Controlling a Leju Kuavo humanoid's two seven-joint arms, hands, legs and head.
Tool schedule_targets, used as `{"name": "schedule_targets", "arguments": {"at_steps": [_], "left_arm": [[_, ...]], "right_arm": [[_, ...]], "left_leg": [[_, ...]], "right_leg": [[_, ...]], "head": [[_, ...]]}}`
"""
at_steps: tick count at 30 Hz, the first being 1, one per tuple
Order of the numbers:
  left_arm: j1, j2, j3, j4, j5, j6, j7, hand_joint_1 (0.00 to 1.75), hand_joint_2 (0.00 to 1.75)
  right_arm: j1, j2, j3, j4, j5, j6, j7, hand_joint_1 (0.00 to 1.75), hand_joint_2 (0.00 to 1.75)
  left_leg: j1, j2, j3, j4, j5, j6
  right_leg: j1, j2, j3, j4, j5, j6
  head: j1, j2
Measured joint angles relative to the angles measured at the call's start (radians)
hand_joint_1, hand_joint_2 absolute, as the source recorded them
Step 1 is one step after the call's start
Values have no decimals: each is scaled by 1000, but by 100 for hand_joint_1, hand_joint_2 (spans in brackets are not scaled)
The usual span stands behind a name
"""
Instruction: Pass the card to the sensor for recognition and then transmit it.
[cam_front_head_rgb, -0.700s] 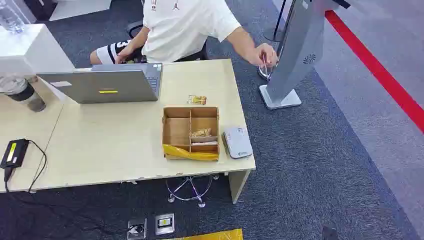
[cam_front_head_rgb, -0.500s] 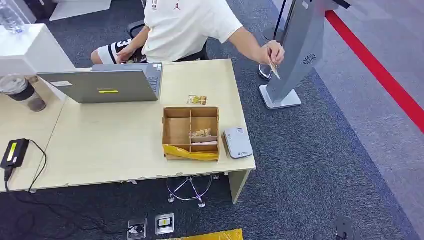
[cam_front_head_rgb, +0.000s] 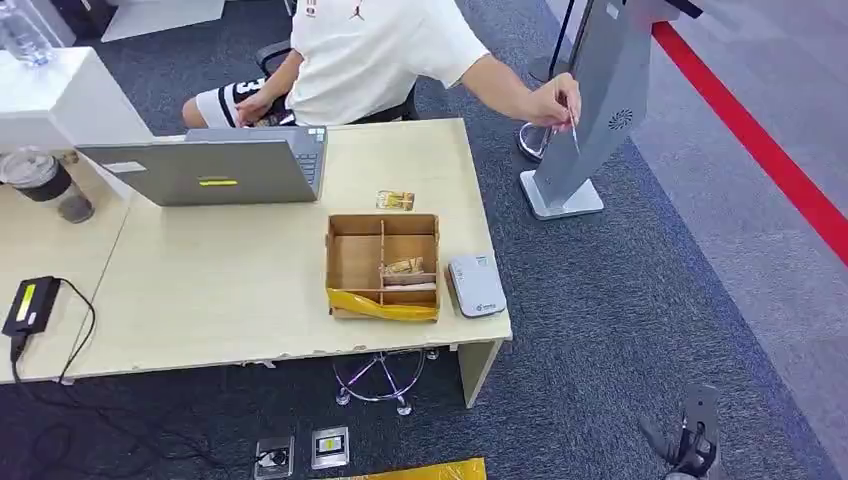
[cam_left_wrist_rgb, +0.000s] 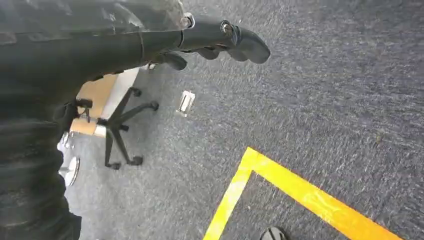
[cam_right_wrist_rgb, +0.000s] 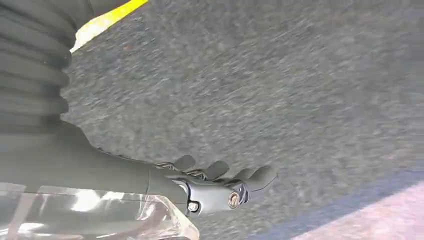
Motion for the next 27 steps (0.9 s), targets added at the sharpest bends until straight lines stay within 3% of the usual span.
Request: {"name": "schedule_targets", "arguments": {"at_steps": [10, 27], "left_arm": [[-8, -10, -39, 32, -53, 15, -1, 0, 175], [-11, -27, -53, 45, -139, 27, -1, 0, 175]], "right_arm": [[14, 10, -144, -338, 195, -21, 22, 0, 175], [10, 52, -163, -825, 656, -39, 59, 0, 175]], "left_leg": [[0, -1, 1, 0, 0, 0], [0, -1, 1, 0, 0, 0]], "right_leg": [[0, 0, 0, 0, 0, 0], [0, 0, 1, 0, 0, 0]], "head": [[0, 0], [0, 0]]}}
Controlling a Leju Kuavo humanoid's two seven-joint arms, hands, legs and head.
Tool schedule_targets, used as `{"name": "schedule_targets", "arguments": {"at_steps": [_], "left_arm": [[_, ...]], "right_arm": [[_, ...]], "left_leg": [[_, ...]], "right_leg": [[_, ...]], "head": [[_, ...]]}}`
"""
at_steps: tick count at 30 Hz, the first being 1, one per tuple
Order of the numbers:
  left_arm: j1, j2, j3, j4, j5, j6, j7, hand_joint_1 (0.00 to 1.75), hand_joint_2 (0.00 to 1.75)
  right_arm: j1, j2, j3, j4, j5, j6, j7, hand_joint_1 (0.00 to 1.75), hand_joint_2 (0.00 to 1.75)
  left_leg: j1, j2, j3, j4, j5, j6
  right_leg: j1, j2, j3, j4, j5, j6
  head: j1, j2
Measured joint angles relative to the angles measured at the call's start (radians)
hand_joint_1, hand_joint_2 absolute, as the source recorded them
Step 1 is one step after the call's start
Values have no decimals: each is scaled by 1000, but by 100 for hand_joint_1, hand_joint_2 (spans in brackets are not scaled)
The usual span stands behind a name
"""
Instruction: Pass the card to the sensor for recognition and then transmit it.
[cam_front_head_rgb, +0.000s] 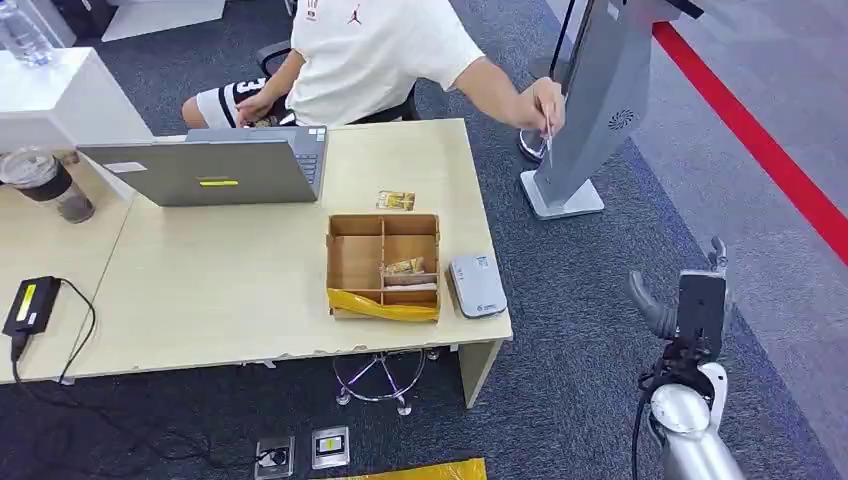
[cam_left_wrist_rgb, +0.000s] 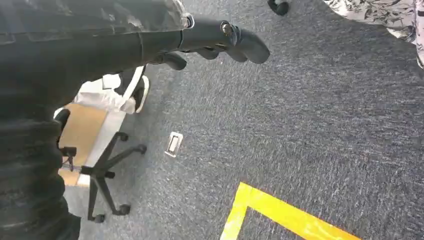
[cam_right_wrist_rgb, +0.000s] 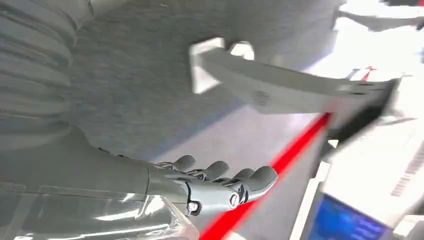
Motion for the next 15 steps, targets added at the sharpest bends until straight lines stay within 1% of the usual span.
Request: {"name": "schedule_targets", "arguments": {"at_steps": [6, 10, 15], "left_arm": [[0, -2, 0, 2, -26, 1, 0, 0, 175], [-1, -3, 0, 3, -46, 1, 0, 0, 175], [0, -3, 0, 2, -66, 0, 0, 0, 175]], "right_arm": [[-15, 18, 9, -130, 174, -4, 15, 0, 175], [-34, 32, 33, -216, 310, -6, 33, 0, 175], [-49, 40, 56, -257, 438, -7, 52, 0, 175]], "left_leg": [[0, 0, 0, 0, 0, 0], [0, 0, 0, 0, 0, 0], [0, 0, -1, 0, 0, 0]], "right_leg": [[0, 0, 0, 0, 0, 0], [0, 0, 0, 0, 0, 0], [0, 0, 0, 0, 0, 0]], "head": [[0, 0], [0, 0], [0, 0]]}}
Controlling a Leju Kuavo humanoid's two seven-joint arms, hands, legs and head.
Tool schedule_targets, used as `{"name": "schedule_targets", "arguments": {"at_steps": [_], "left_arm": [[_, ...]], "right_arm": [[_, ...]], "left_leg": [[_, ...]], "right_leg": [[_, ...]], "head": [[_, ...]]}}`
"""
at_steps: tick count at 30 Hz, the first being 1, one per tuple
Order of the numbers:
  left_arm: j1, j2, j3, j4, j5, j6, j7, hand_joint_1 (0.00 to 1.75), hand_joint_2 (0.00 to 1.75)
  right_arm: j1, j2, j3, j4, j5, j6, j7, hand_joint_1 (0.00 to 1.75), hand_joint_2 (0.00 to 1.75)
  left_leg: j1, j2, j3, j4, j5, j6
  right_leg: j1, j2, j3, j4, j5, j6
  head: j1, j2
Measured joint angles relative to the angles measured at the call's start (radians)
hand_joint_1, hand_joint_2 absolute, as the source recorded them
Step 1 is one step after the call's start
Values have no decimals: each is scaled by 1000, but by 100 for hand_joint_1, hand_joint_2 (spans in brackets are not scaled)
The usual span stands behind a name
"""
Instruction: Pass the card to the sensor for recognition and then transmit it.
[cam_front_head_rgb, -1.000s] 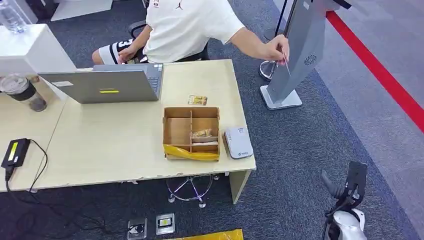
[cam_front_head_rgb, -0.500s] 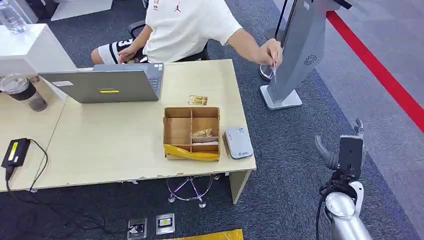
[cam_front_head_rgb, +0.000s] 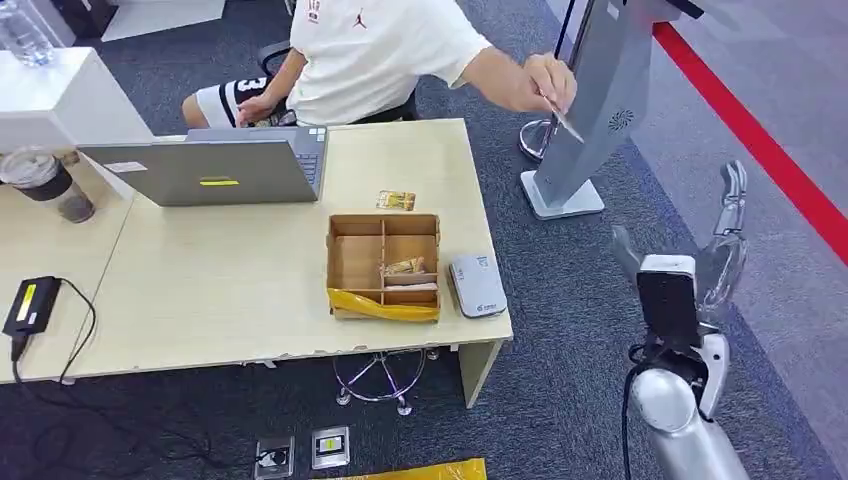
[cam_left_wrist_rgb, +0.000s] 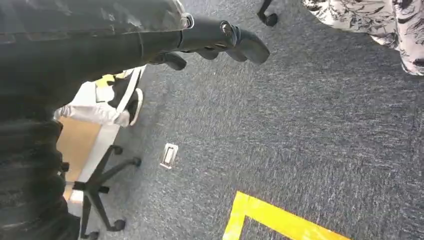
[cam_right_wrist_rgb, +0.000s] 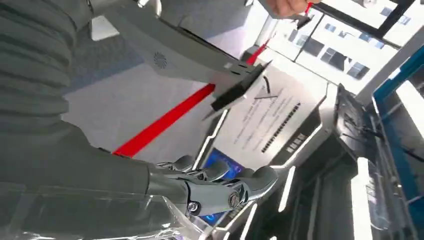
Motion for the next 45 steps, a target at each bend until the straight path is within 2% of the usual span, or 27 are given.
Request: {"name": "schedule_targets", "arguments": {"at_steps": [5, 12, 24, 33, 38, 45], "left_arm": [[-1, 0, 0, 0, -32, -1, -1, 0, 175], [-1, 3, 0, 0, -61, -10, -13, 0, 175], [-3, 14, -18, 0, -116, -37, -30, 0, 175], [-4, 23, -49, 0, -151, -54, -31, 0, 175], [-3, 24, -58, 0, -167, -56, -31, 0, 175], [-3, 25, -69, 0, -171, -55, -24, 0, 175]], "right_arm": [[-71, 24, 83, -40, 170, 15, 39, 0, 175], [-142, 55, 153, -26, 244, 77, 92, 0, 175], [-347, 165, 313, 183, 324, 178, 167, 0, 175], [-476, 279, 468, 395, 431, 254, 207, 0, 175], [-517, 334, 540, 477, 495, 293, 212, 0, 175], [-542, 367, 595, 547, 516, 303, 211, 0, 175]], "left_leg": [[0, 0, 1, 0, 0, 0], [0, -3, -2, 0, 1, 0], [0, -4, -3, 0, 2, 0], [1, -4, -3, 0, 2, 0], [1, -4, -3, 0, 2, 0], [1, -4, -3, 0, 2, 0]], "right_leg": [[0, 0, 0, 0, 0, 0], [0, -3, -1, 0, 0, 0], [1, -3, -2, 1, 0, 0], [1, -2, -3, 1, 0, 0], [1, -3, -3, 1, 0, 0], [1, -2, -3, 1, 0, 0]], "head": [[0, 0], [0, 0], [0, 0], [0, 0], [0, 0], [0, 0]]}}
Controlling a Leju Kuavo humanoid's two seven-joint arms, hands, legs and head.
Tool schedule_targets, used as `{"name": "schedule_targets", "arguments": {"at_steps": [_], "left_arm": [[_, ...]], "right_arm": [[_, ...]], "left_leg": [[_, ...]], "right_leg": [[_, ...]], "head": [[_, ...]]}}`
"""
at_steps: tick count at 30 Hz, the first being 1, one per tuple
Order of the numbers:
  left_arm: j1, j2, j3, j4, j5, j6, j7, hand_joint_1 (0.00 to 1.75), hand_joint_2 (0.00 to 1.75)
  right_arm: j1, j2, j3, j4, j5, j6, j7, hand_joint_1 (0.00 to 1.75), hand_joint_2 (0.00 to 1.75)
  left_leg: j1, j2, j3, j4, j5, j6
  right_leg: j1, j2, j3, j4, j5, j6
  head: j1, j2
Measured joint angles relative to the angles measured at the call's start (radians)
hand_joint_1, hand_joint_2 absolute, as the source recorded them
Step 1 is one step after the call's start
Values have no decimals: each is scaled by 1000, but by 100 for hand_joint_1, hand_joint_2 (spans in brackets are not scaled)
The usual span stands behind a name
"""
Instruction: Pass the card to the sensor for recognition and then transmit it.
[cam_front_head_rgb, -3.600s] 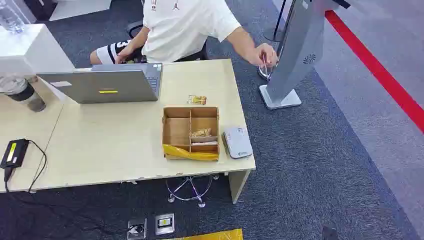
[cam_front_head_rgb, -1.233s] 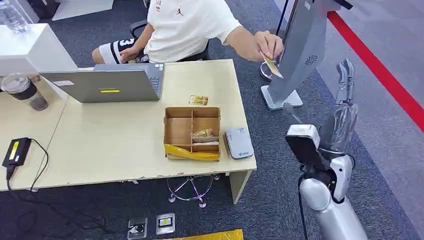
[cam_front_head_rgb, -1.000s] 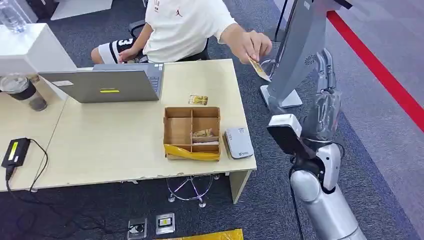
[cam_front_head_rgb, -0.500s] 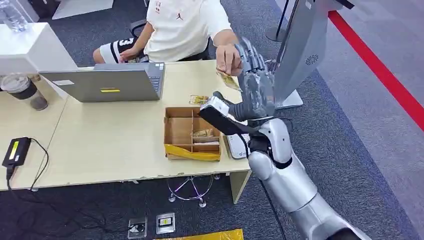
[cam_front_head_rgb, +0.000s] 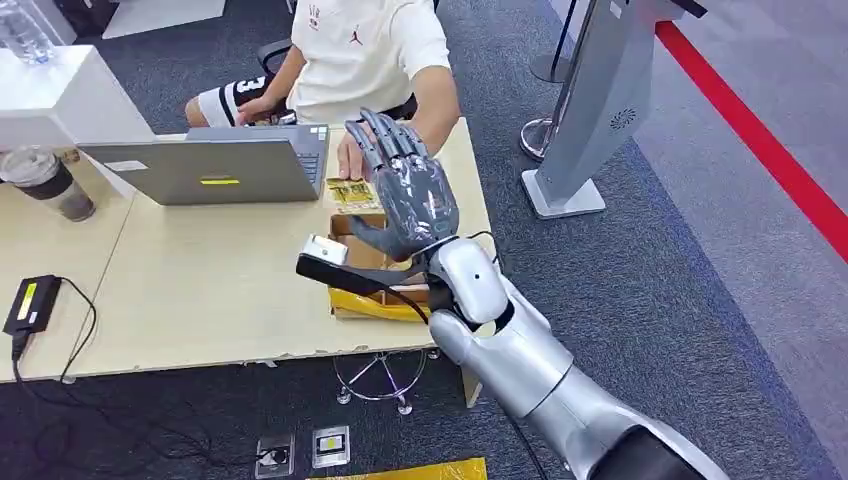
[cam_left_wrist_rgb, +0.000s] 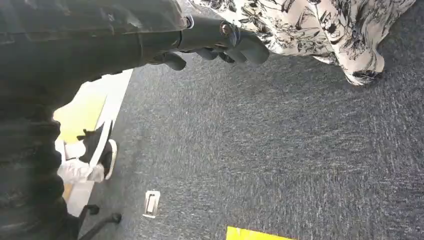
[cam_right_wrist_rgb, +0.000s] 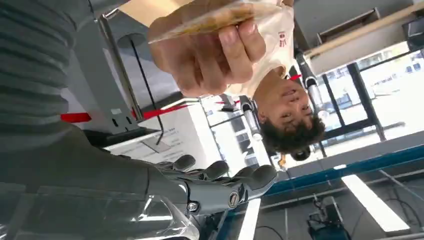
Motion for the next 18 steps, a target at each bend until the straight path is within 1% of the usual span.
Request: {"name": "schedule_targets", "arguments": {"at_steps": [6, 12, 18], "left_arm": [[0, 1, -7, 0, -6, 1, 17, 0, 175], [1, -2, -13, 0, -8, 4, 53, 0, 175], [1, -5, -21, 0, -12, 12, 59, 0, 175]], "right_arm": [[-5, 16, 26, 26, 17, -6, 10, 0, 175], [-6, 14, 36, 31, 21, -30, 19, 0, 175], [-5, 5, 37, 22, 40, -44, 21, 0, 175]], "left_leg": [[0, 0, 0, 0, 0, 0], [0, 1, 1, 0, 0, 0], [0, 1, 1, 0, 0, 0]], "right_leg": [[0, 0, 0, 0, 0, 0], [0, 2, -1, 0, 0, 0], [0, 2, -1, 0, 0, 0]], "head": [[0, 0], [0, 0], [0, 0]]}}
